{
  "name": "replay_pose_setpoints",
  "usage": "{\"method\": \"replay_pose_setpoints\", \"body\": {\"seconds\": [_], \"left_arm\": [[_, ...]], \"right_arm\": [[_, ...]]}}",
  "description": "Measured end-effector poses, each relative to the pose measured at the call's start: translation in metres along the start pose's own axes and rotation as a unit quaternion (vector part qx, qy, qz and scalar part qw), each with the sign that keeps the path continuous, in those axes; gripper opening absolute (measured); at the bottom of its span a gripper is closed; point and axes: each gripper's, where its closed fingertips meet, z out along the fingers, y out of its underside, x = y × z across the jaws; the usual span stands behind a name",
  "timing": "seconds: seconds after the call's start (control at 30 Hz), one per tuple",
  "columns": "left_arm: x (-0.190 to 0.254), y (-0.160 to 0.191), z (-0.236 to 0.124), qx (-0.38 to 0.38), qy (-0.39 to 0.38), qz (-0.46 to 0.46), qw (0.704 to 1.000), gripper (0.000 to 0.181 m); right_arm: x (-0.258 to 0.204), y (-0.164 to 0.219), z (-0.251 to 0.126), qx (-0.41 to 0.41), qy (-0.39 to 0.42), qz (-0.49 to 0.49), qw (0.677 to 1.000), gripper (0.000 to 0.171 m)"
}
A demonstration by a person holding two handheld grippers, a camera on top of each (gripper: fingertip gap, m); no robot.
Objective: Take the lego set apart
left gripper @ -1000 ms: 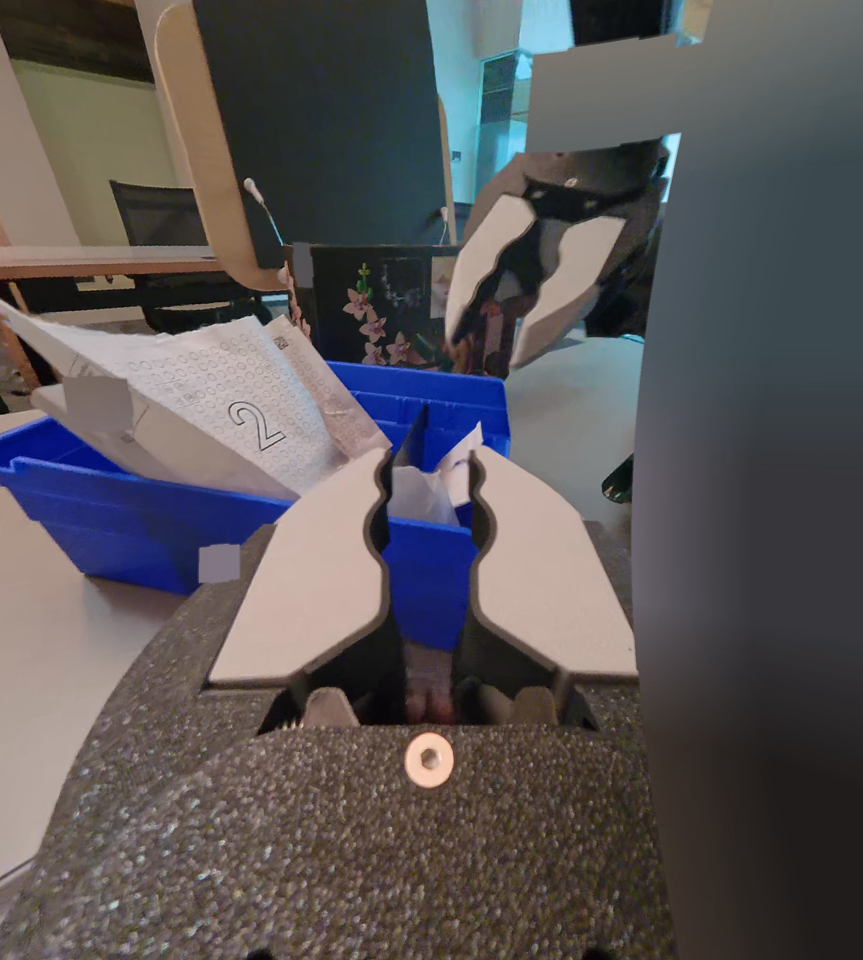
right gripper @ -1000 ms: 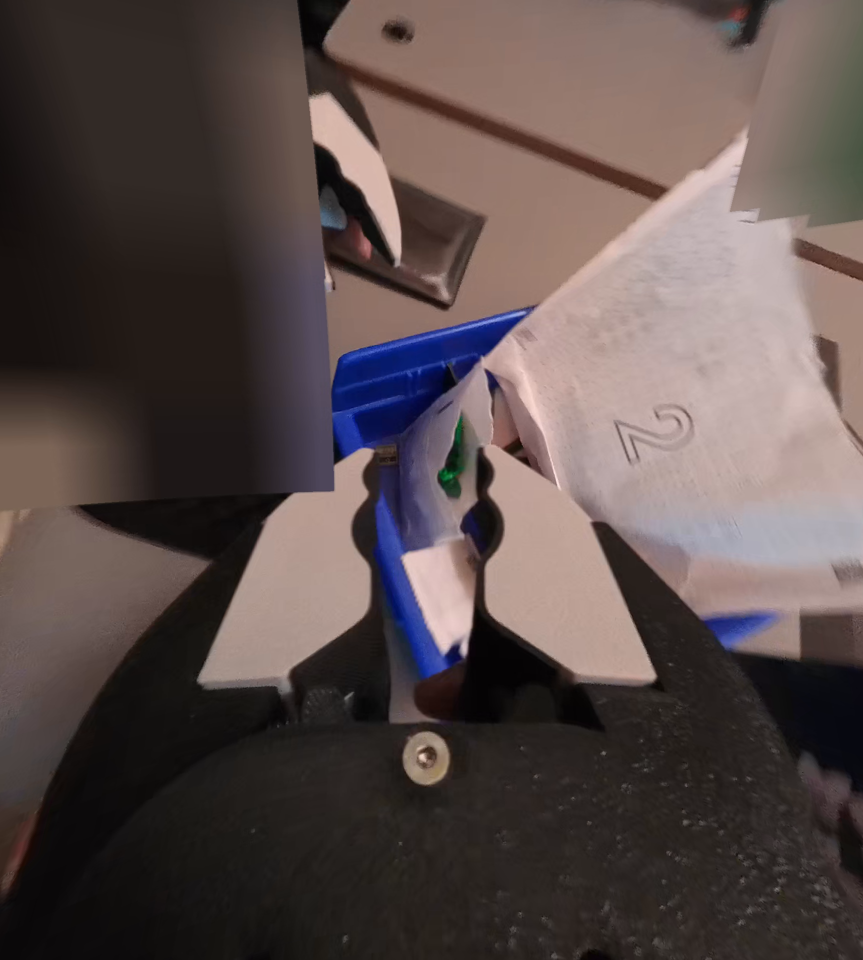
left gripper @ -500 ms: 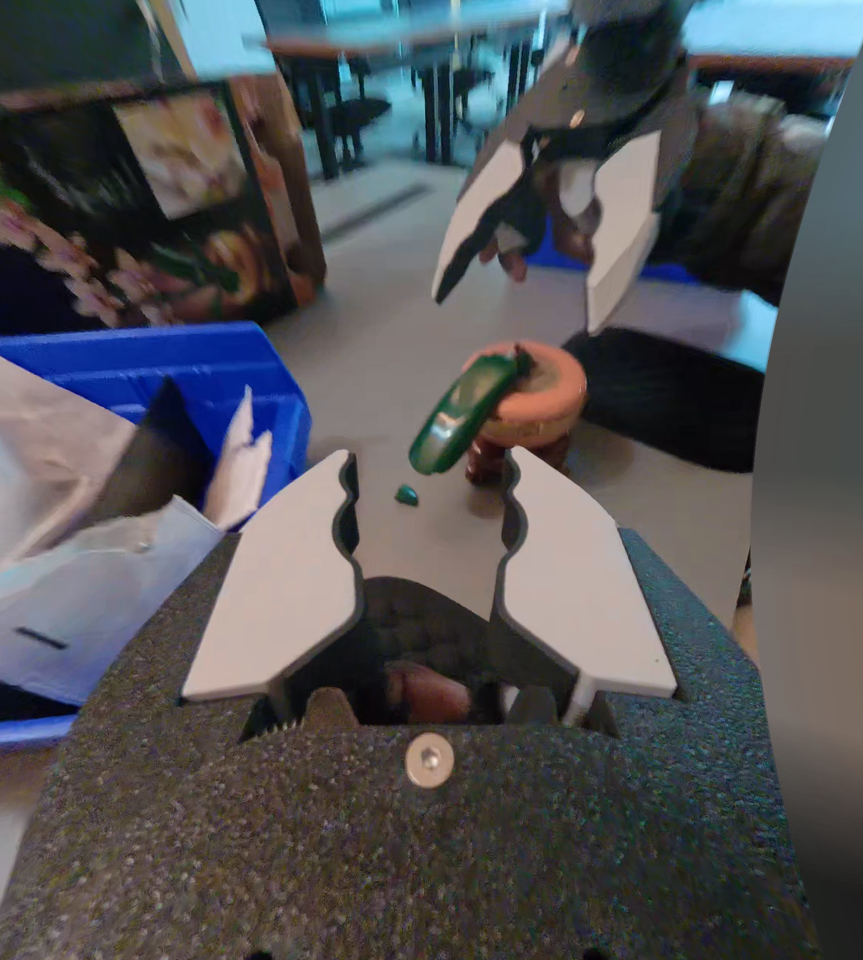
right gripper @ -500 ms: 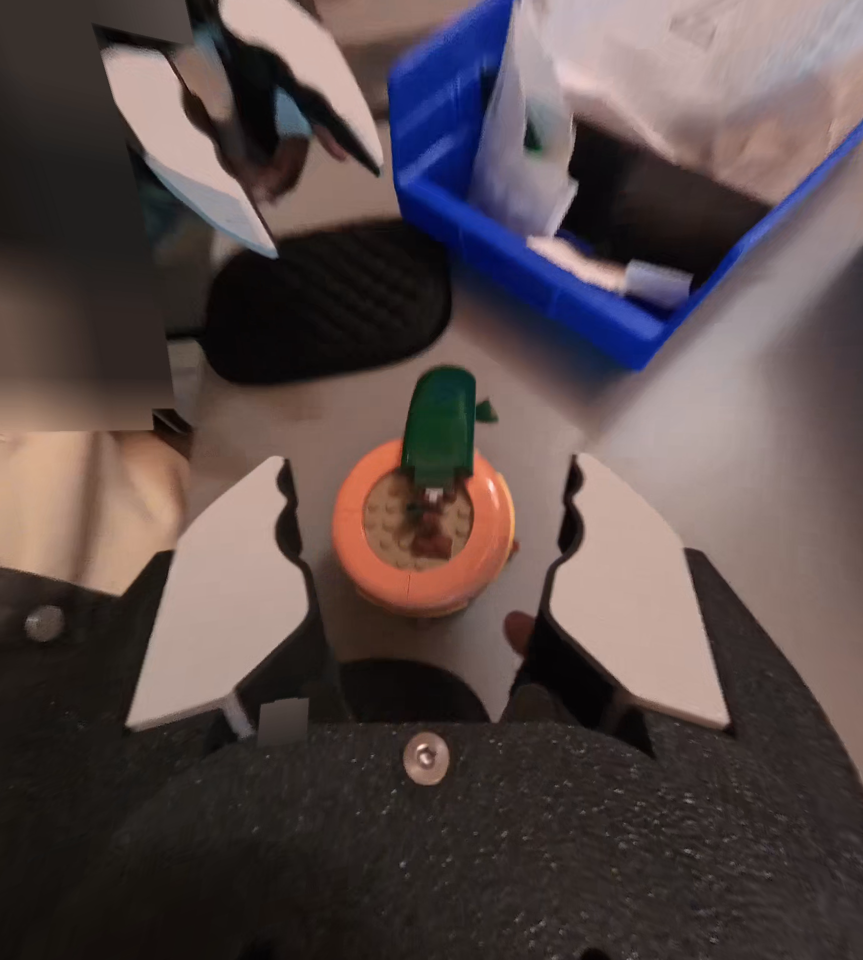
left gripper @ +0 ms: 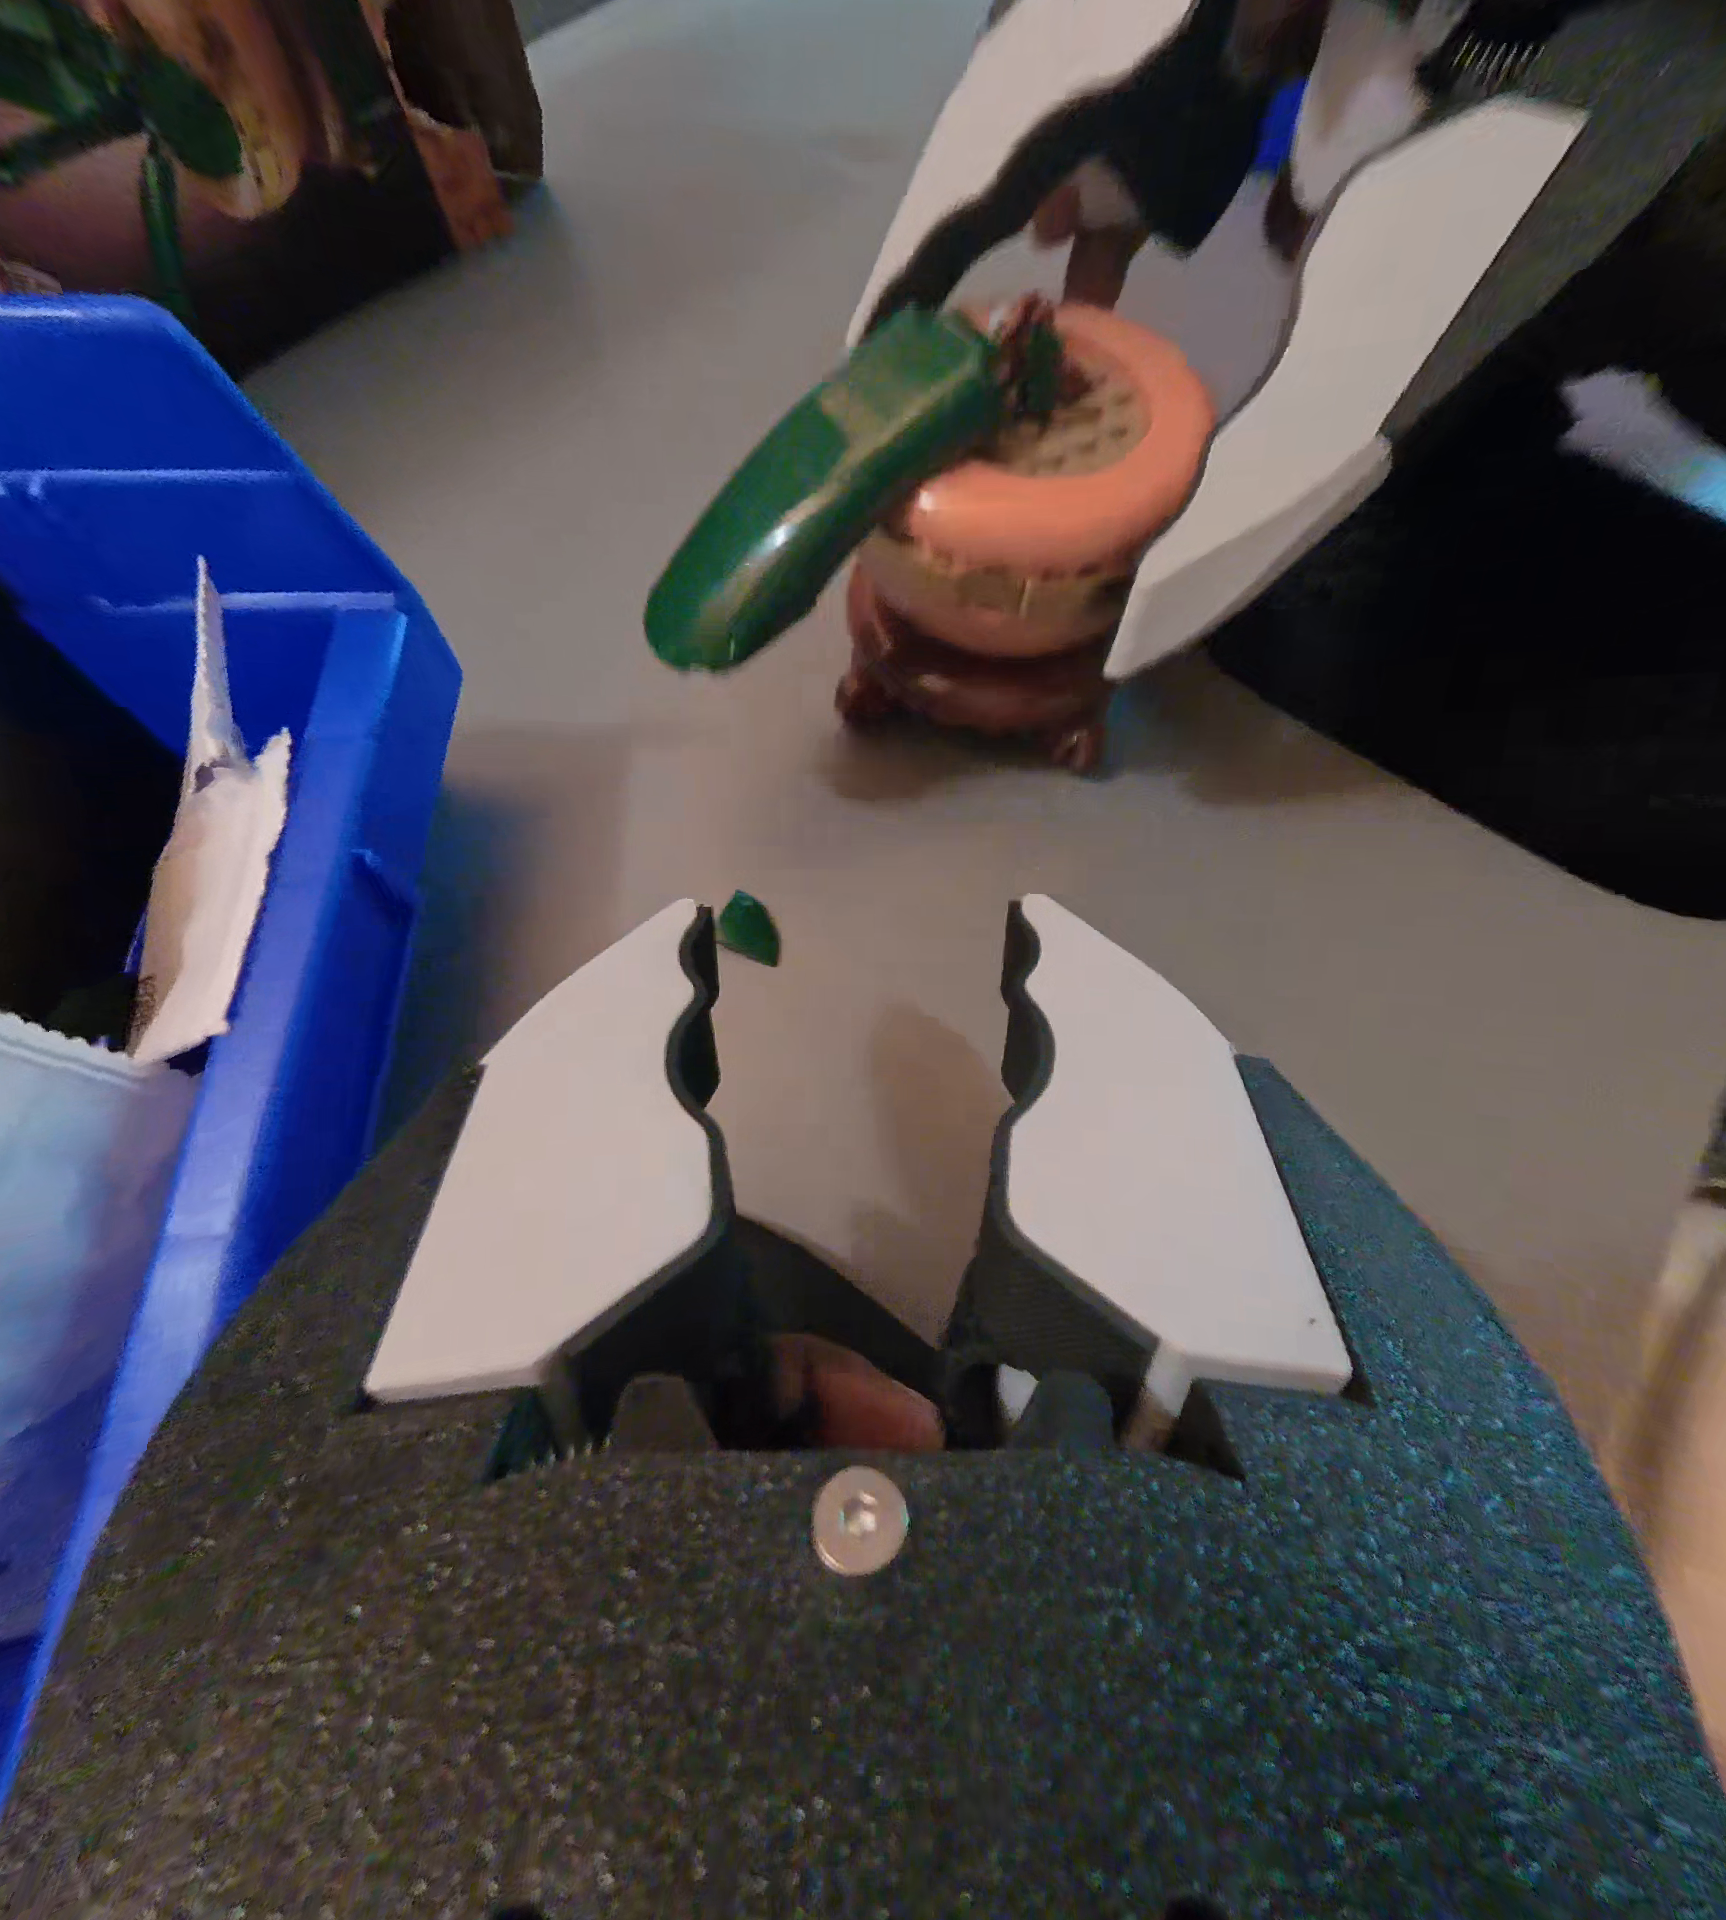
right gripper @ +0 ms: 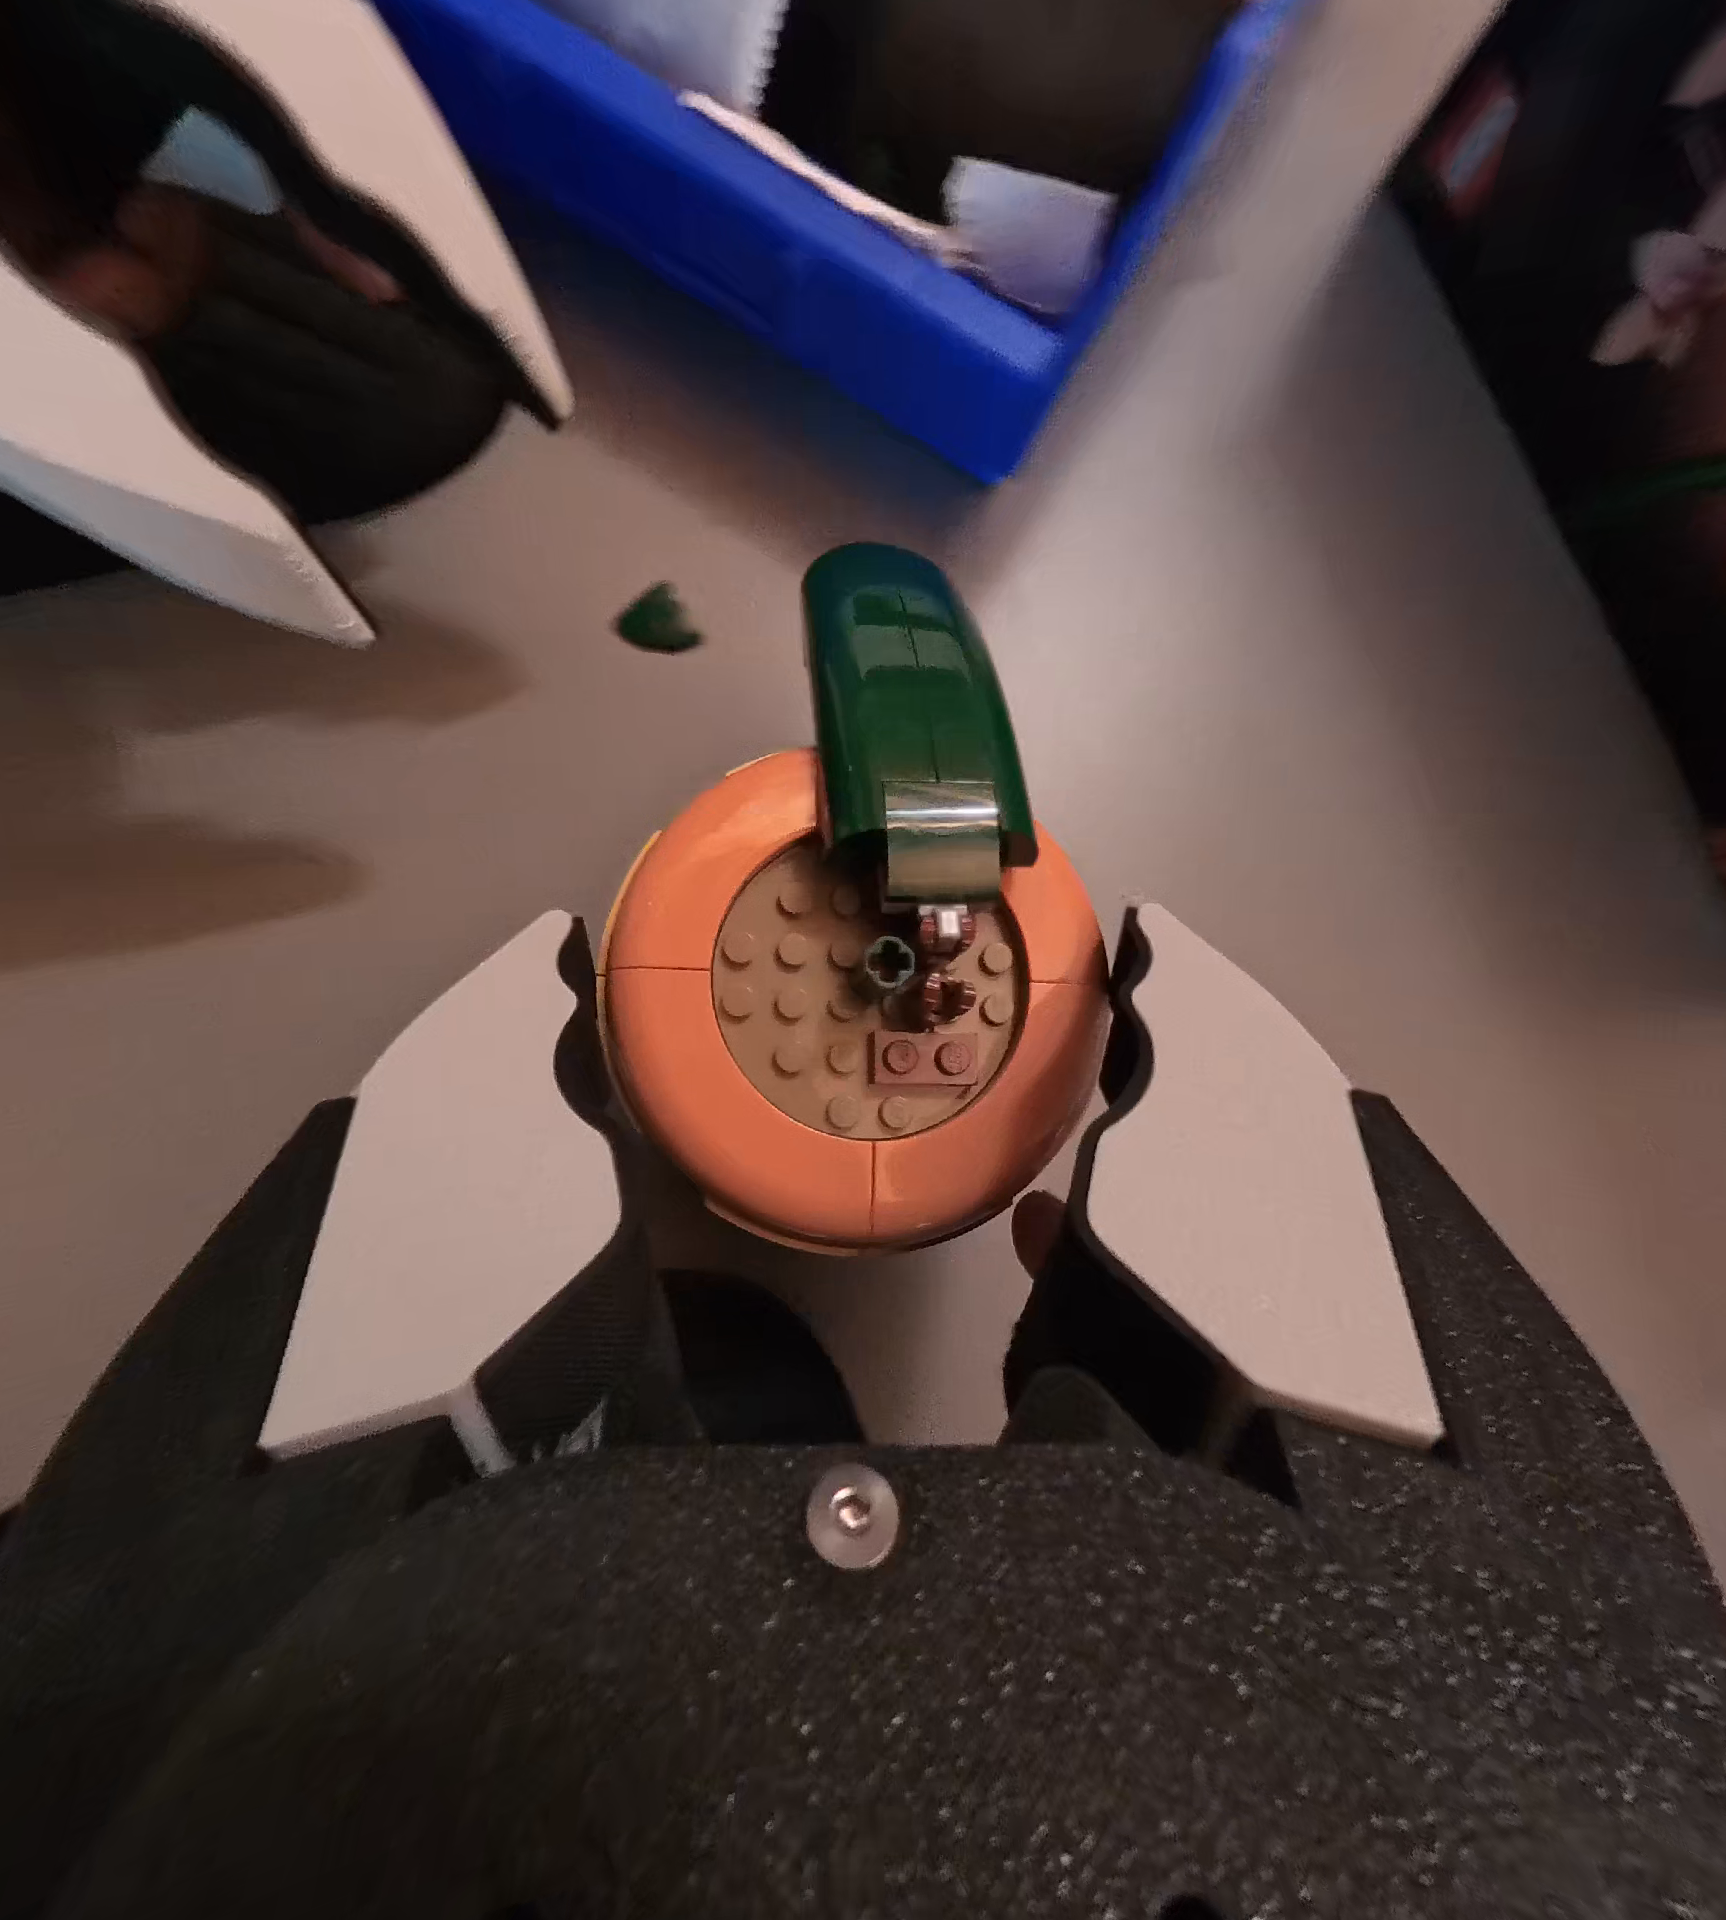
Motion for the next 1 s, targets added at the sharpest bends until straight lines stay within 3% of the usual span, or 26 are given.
{"method": "replay_pose_setpoints", "body": {"seconds": [0.1,0.3,0.47,0.67,0.77,0.9,1.0], "left_arm": [[-0.019,0.009,0.017,-0.062,-0.040,0.020,0.997,0.046],[-0.021,0.027,0.036,-0.134,-0.017,0.000,0.991,0.033],[-0.022,0.029,0.038,-0.138,-0.007,-0.008,0.990,0.015],[-0.022,0.026,0.036,-0.124,-0.008,-0.004,0.992,0.015],[-0.028,0.010,0.014,-0.079,-0.024,-0.013,0.996,0.015],[-0.073,-0.032,-0.058,-0.018,-0.118,0.007,0.993,0.015],[-0.118,-0.045,-0.102,-0.052,-0.180,0.038,0.981,0.015]], "right_arm": [[0.020,0.002,-0.001,0.017,0.027,0.019,0.999,0.093],[0.026,-0.006,-0.005,0.099,0.033,0.029,0.994,0.089],[0.041,-0.019,-0.025,0.177,0.045,0.060,0.981,0.083],[0.048,-0.012,-0.020,0.209,0.034,0.087,0.973,0.081],[0.053,-0.016,-0.030,0.241,0.032,0.101,0.965,0.080],[0.050,-0.023,-0.036,0.274,0.009,0.117,0.955,0.079],[0.048,-0.021,-0.032,0.261,0.016,0.105,0.960,0.079]]}}
